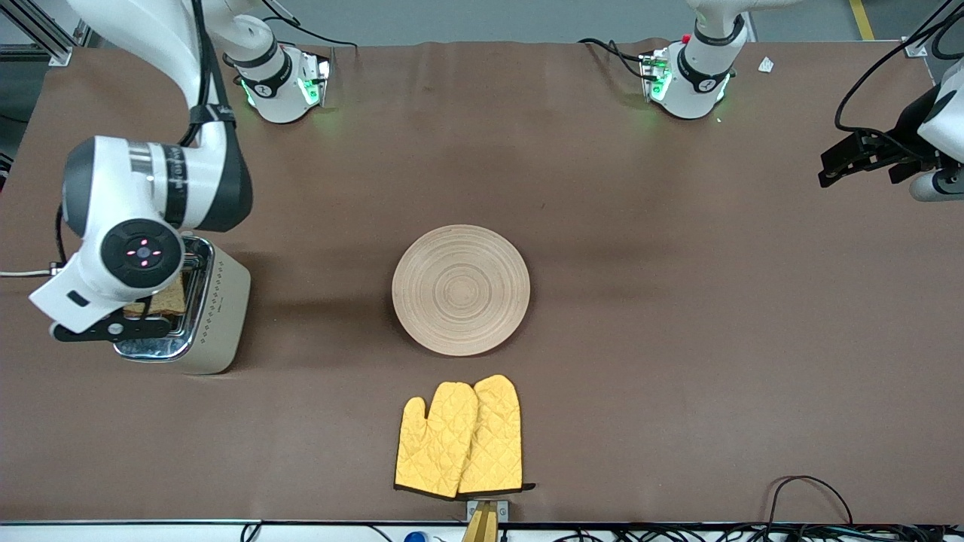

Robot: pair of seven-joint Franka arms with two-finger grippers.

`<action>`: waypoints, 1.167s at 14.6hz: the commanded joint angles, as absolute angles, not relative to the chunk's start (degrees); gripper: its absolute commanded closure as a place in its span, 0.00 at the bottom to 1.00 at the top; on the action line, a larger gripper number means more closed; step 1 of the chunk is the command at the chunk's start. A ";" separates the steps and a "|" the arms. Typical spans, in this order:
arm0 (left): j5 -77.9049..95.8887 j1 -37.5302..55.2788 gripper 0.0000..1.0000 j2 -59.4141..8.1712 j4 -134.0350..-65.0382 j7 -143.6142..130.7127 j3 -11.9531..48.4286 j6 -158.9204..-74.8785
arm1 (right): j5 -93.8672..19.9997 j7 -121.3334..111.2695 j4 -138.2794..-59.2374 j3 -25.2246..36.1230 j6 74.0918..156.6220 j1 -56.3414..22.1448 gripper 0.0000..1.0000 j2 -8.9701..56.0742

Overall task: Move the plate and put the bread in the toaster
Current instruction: 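Lift the bread with the right gripper and carry it over the toaster, then lower the bread into the toaster slot with the right gripper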

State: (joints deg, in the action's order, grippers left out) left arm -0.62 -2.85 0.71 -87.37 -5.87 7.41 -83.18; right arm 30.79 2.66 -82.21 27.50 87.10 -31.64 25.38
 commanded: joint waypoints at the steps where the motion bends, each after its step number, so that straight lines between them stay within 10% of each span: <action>1: 0.00 -2.73 0.00 1.41 -87.10 -5.80 7.73 -82.18 | 32.26 2.37 -84.29 26.98 88.07 -30.24 1.00 24.17; 13: -0.62 -2.55 0.00 1.23 -87.01 -5.98 7.73 -81.74 | 22.25 10.20 -87.19 26.72 97.90 -29.27 0.97 28.56; 17: -0.70 -2.72 0.00 1.41 -86.92 -5.89 7.82 -81.56 | 14.62 10.28 -86.66 26.72 98.44 -26.38 0.25 28.48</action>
State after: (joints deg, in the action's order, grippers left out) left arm -0.62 -2.56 0.71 -87.36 -5.87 7.66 -82.84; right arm 19.03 9.76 -86.71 27.28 97.18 -28.72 29.00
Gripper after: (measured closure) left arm 0.000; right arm 0.718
